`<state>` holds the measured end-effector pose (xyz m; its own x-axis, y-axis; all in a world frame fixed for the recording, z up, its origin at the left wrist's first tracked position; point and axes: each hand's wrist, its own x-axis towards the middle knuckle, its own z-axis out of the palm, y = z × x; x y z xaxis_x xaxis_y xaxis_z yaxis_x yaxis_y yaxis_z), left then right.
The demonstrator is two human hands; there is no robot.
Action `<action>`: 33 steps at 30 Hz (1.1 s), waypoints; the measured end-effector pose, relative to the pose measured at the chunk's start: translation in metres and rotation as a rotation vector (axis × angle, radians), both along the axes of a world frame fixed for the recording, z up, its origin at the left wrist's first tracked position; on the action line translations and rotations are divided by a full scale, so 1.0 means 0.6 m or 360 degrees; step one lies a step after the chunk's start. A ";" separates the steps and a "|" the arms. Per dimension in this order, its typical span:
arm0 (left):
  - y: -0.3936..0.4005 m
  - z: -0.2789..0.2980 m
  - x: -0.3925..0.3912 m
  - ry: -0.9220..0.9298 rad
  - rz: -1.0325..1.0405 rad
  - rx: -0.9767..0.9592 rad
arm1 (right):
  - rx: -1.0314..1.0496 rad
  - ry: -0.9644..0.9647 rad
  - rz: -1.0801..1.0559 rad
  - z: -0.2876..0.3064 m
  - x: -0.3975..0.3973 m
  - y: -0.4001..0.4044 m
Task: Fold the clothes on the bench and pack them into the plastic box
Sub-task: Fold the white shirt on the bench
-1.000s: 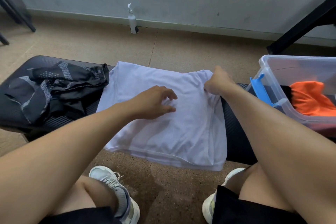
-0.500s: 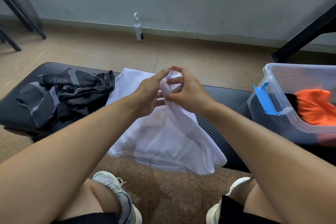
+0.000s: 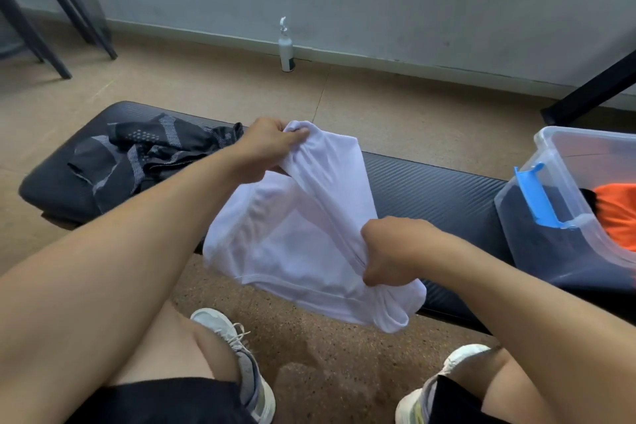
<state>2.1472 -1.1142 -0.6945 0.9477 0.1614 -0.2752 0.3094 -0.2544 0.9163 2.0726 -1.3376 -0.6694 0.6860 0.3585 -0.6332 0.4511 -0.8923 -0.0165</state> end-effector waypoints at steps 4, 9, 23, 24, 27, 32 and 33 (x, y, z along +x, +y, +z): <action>0.038 0.025 0.018 -0.0256 0.0086 0.0626 | 0.0552 0.0126 -0.0167 0.034 -0.016 0.025; 0.079 0.035 0.029 -0.0411 0.0266 0.0605 | 0.1006 0.0021 -0.0210 0.029 -0.050 0.101; 0.126 0.005 -0.014 -0.0487 0.0133 0.1035 | 0.1001 -0.0342 -0.0383 -0.058 0.002 0.176; 0.125 0.004 -0.021 -0.0482 0.0044 0.1024 | 0.0956 -0.0470 -0.0492 -0.052 0.025 0.157; 0.124 -0.011 -0.032 -0.0409 -0.0124 0.0932 | 0.0802 -0.0488 -0.0790 -0.046 0.075 0.120; 0.117 -0.027 -0.035 -0.0354 -0.0110 0.1012 | 0.0733 -0.0371 -0.0780 -0.083 0.097 0.129; 0.114 -0.027 -0.036 -0.0357 -0.0117 0.1035 | 0.0731 -0.0379 -0.0769 -0.085 0.101 0.127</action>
